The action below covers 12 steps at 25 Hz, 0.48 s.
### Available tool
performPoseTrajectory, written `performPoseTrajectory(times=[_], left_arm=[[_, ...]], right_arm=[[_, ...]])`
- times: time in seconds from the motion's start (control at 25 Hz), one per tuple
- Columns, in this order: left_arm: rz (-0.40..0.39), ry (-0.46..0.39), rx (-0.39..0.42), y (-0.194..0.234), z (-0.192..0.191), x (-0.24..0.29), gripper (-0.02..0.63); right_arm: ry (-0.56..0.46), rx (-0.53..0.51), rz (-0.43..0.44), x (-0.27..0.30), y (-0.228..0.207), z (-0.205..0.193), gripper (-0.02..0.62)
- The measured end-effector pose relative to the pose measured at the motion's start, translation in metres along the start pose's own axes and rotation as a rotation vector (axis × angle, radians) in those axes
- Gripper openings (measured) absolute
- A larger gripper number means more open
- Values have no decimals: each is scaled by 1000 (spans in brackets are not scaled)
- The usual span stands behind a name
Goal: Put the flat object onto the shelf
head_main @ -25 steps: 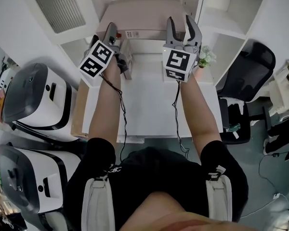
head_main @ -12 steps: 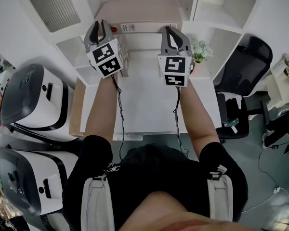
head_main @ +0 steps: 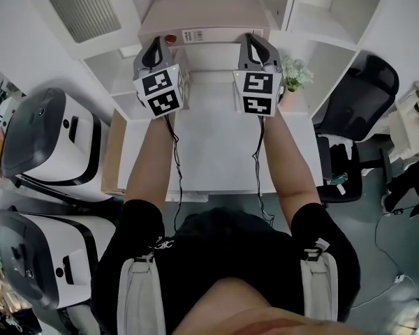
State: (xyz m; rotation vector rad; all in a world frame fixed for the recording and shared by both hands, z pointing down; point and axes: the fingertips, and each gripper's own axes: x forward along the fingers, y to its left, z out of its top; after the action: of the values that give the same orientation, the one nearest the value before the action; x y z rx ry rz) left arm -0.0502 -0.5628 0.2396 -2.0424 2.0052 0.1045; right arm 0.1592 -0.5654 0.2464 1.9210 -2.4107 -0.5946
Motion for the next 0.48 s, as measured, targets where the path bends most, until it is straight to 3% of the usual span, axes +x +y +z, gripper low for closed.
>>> performPoseTrajectory(times=[0.48], left_arm=[[-33,82,-25,-4,-15,38,17]], right_arm=[[63,16,6,41,-11,-14,-2]])
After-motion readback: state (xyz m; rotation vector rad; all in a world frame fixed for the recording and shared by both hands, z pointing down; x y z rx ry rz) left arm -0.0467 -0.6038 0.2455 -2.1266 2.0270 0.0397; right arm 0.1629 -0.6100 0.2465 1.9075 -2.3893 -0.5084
